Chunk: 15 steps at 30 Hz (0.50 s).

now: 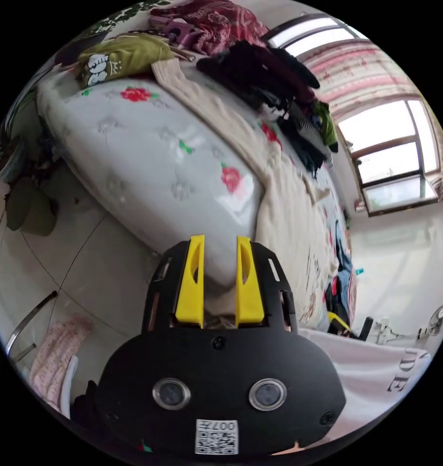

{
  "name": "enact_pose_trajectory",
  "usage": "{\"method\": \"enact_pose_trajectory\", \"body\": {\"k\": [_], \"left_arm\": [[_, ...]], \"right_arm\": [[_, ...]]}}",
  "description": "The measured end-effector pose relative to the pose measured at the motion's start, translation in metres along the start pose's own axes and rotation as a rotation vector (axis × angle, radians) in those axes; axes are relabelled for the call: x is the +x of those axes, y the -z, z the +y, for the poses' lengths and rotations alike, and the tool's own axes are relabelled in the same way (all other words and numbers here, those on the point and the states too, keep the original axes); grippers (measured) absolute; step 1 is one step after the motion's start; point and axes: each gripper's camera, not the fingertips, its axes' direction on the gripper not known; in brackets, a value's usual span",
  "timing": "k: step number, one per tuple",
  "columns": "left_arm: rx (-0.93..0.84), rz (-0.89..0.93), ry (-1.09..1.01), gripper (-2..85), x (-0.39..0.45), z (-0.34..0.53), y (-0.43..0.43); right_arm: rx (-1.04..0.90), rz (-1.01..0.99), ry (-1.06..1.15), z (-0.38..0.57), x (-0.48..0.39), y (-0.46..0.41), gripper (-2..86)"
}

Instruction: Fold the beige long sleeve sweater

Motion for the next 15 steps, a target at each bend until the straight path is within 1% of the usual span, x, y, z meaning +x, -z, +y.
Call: {"method": "enact_pose_trajectory", "body": {"k": [3, 7, 10, 12, 15], "left_arm": [[0.077, 0.036, 0.101, 11.1, -0.042, -0.077, 0.006], [0.101, 0.069, 0.190, 11.9, -0.087, -0.165, 0.009], [0.128, 0.013, 0.202, 12.5, -0.117, -0.238, 0.020], [0.150, -0.014, 0.210, 12.9, -0.130, -0.268, 0.026], [0.181, -0.063, 0.258, 13.3, -0.156, -0.304, 0.032]], "right_arm": [[-0.079, -0.043, 0.033, -0.049, -0.034, -0.043, 14.1], [-0.158, -0.072, 0.063, -0.101, -0.084, -0.094, 13.9], [-0.133, -0.078, 0.098, -0.143, -0.111, -0.098, 13.2], [-0.095, -0.065, 0.104, -0.177, -0.117, -0.092, 12.5], [-0.008, -0.102, 0.020, -0.243, -0.106, -0.079, 11.5]]}}
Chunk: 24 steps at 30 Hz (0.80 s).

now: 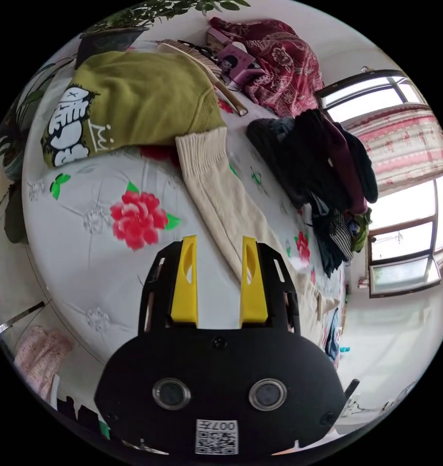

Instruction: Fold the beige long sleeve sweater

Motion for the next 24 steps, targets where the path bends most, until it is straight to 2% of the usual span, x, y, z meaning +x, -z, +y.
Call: {"method": "enact_pose_trajectory", "body": {"k": [2, 6, 12, 18, 21, 24], "left_arm": [[-0.003, -0.013, 0.029, 13.5, -0.009, -0.020, -0.006], [-0.015, 0.002, 0.046, 13.4, -0.019, -0.049, -0.019], [-0.022, -0.125, 0.027, 6.9, -0.021, -0.069, -0.027], [0.001, -0.078, -0.072, 3.5, -0.022, -0.057, -0.025], [0.033, -0.059, -0.069, 1.6, -0.021, -0.046, -0.023], [0.086, -0.028, -0.032, 0.1, -0.014, -0.028, -0.019]], "right_arm": [[0.076, -0.065, -0.085, -0.056, 0.018, 0.005, 10.7], [0.084, -0.046, -0.155, -0.136, 0.041, -0.014, 9.5], [-0.030, 0.048, -0.208, -0.241, 0.074, -0.085, 8.4], [-0.197, 0.172, -0.218, -0.313, 0.066, -0.142, 4.1], [-0.133, 0.271, -0.075, -0.362, 0.027, -0.123, 2.7], [0.030, 0.248, 0.004, -0.407, -0.005, -0.078, 3.2]]}}
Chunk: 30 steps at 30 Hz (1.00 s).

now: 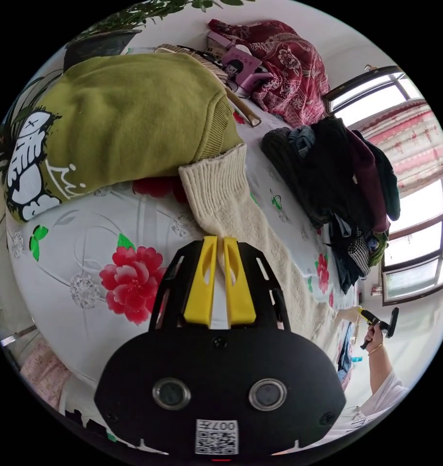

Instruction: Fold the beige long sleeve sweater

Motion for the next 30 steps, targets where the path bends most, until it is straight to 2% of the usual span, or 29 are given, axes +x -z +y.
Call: {"method": "enact_pose_trajectory", "body": {"k": [4, 6, 9, 11, 16, 19, 20, 22, 23, 25, 28, 30], "left_arm": [[0.104, 0.152, 0.041, -0.5, 0.021, 0.023, 0.022], [0.171, 0.234, 0.034, -0.7, 0.052, 0.039, 0.043], [0.253, 0.320, -0.082, -0.7, 0.123, 0.063, 0.069], [0.284, 0.375, -0.208, -0.7, 0.182, 0.080, 0.082], [0.267, 0.564, -0.757, -0.3, 0.394, 0.174, 0.107], [0.051, 0.760, -1.172, 1.2, 0.548, 0.308, 0.074], [0.002, 0.772, -1.227, 2.2, 0.569, 0.336, 0.062], [-0.175, 0.747, -1.383, 6.7, 0.629, 0.451, 0.004], [-0.221, 0.729, -1.415, 8.1, 0.639, 0.479, -0.012], [-0.385, 0.582, -1.439, 9.9, 0.651, 0.563, -0.072], [-0.460, 0.470, -1.372, 9.9, 0.632, 0.605, -0.107], [-0.494, 0.327, -1.304, 9.1, 0.603, 0.619, -0.129]], "right_arm": [[0.071, -0.026, -0.056, -0.026, -0.005, 0.041, 4.8], [0.105, -0.081, -0.056, -0.009, -0.006, 0.050, 5.0], [0.103, -0.167, -0.050, 0.042, -0.002, 0.053, 5.1], [0.065, -0.224, -0.083, 0.100, 0.012, 0.050, 5.2], [0.001, -0.250, -0.153, 0.205, 0.067, 0.085, 5.5], [0.078, -0.234, -0.249, 0.258, 0.121, 0.139, 5.7], [0.117, -0.228, -0.290, 0.278, 0.144, 0.159, 5.8], [0.154, -0.211, -0.350, 0.307, 0.177, 0.180, 6.0], [0.157, -0.203, -0.395, 0.324, 0.199, 0.187, 6.1], [0.153, -0.231, -0.460, 0.349, 0.230, 0.191, 6.4], [0.152, -0.309, -0.531, 0.380, 0.270, 0.189, 7.1], [0.152, -0.352, -0.549, 0.390, 0.285, 0.186, 7.4]]}}
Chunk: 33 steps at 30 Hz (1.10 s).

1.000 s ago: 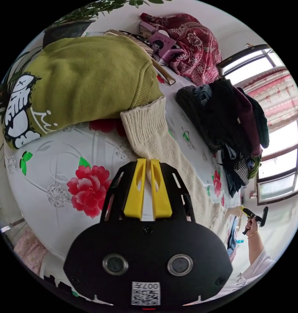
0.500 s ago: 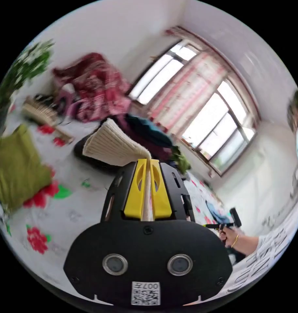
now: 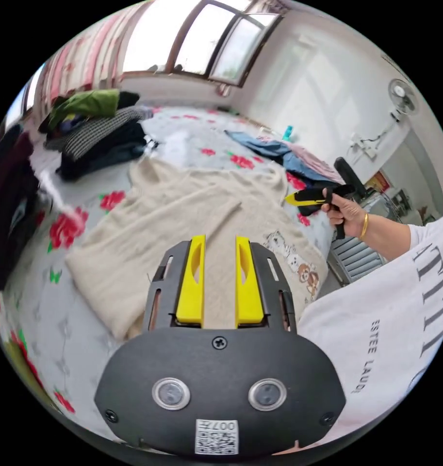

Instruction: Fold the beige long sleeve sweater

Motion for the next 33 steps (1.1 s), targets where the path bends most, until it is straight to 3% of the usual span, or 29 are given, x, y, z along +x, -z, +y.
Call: {"method": "enact_pose_trajectory", "body": {"k": [3, 8, 13, 15, 19, 21, 24, 29, 33], "left_arm": [[-0.106, -0.104, 0.144, 8.6, -0.027, 0.030, -0.021], [-0.138, -0.202, 0.345, 8.6, -0.063, 0.042, -0.036], [-0.088, -0.179, 0.516, 8.5, -0.079, 0.039, -0.063], [-0.097, -0.192, 0.527, 8.3, -0.080, 0.037, -0.073], [-0.157, -0.239, 0.513, 7.6, -0.081, 0.034, -0.102], [-0.194, -0.241, 0.511, 7.3, -0.086, 0.032, -0.123], [-0.234, -0.233, 0.526, 7.2, -0.096, 0.021, -0.151], [-0.257, -0.227, 0.556, 7.0, -0.109, 0.012, -0.181], [-0.340, -0.238, 0.593, 7.0, -0.119, 0.019, -0.207]], "right_arm": [[-0.023, -0.074, 0.014, -0.016, 0.009, -0.003, 7.7], [-0.093, -0.116, 0.123, -0.089, -0.025, -0.038, 7.8], [-0.176, 0.039, 0.194, -0.138, -0.059, -0.071, 5.9], [-0.189, 0.084, 0.245, -0.144, -0.067, -0.058, 4.1], [-0.047, -0.046, 0.335, -0.130, -0.059, 0.033, 1.3], [-0.071, -0.076, 0.322, -0.126, -0.042, 0.050, 1.5], [-0.078, -0.050, 0.221, -0.132, 0.002, 0.079, 3.5], [0.240, 0.013, -0.108, -0.168, 0.143, 0.215, 7.7], [0.387, 0.069, -0.387, -0.180, 0.254, 0.284, 8.7]]}}
